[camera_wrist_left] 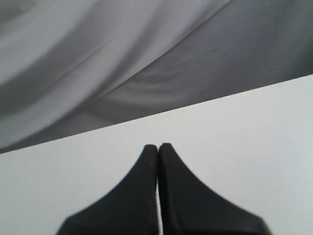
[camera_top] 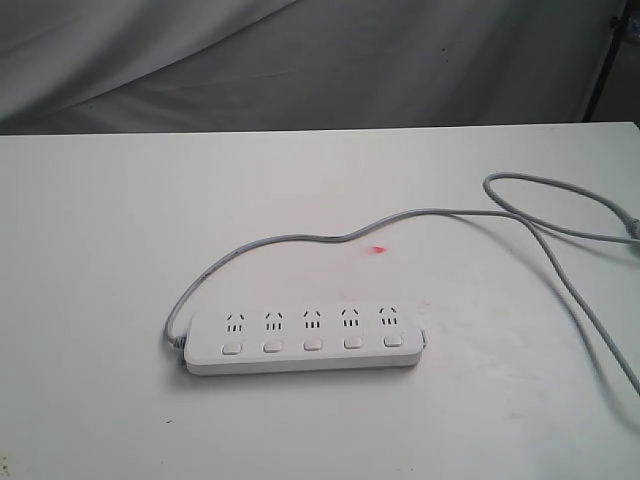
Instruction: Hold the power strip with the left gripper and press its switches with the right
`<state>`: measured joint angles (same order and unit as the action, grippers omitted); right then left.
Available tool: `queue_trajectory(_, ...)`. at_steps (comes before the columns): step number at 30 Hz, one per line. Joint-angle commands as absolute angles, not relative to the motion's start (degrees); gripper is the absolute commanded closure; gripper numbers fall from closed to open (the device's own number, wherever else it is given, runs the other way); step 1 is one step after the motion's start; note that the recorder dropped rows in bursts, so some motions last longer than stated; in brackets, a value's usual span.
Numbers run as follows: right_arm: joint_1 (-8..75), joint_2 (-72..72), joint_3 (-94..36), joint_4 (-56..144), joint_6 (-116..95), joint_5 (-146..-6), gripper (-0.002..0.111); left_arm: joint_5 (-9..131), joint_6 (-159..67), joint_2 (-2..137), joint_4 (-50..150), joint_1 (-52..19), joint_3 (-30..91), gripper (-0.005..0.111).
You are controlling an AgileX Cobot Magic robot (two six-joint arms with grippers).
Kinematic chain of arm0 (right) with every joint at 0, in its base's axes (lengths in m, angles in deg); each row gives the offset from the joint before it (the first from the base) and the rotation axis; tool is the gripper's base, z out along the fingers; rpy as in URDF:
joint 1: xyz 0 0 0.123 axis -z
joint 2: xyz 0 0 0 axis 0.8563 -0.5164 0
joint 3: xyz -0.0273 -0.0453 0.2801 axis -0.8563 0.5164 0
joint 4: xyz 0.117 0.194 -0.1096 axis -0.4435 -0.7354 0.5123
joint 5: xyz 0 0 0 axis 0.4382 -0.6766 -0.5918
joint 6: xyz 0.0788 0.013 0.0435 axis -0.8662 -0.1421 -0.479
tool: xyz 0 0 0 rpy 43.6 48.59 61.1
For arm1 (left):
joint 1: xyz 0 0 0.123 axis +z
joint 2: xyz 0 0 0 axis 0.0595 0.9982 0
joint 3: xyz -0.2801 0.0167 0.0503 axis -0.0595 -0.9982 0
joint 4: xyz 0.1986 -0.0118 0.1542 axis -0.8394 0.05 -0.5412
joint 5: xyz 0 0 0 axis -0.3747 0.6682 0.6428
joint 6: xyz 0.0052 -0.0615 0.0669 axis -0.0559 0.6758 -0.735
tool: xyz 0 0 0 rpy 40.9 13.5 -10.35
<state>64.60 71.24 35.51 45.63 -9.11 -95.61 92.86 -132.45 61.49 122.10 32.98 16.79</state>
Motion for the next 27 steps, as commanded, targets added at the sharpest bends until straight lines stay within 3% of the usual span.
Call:
queue_trajectory(1, 64.62, 71.52, 35.71, 45.57, -8.98, -95.46, 0.108, 102.68, -141.09, 62.42, 126.16, 35.54, 17.32, 0.106)
queue_trajectory(11, 64.62, 71.52, 35.71, 45.57, -9.1, -95.46, 0.108, 117.38, -158.72, 64.36, 124.56, 36.08, 13.95, 0.106)
queue_trajectory(27, 64.62, 71.52, 35.71, 45.57, -8.96, -95.46, 0.108, 115.21, -158.72, 64.36, 114.82, 36.08, 10.2, 0.106)
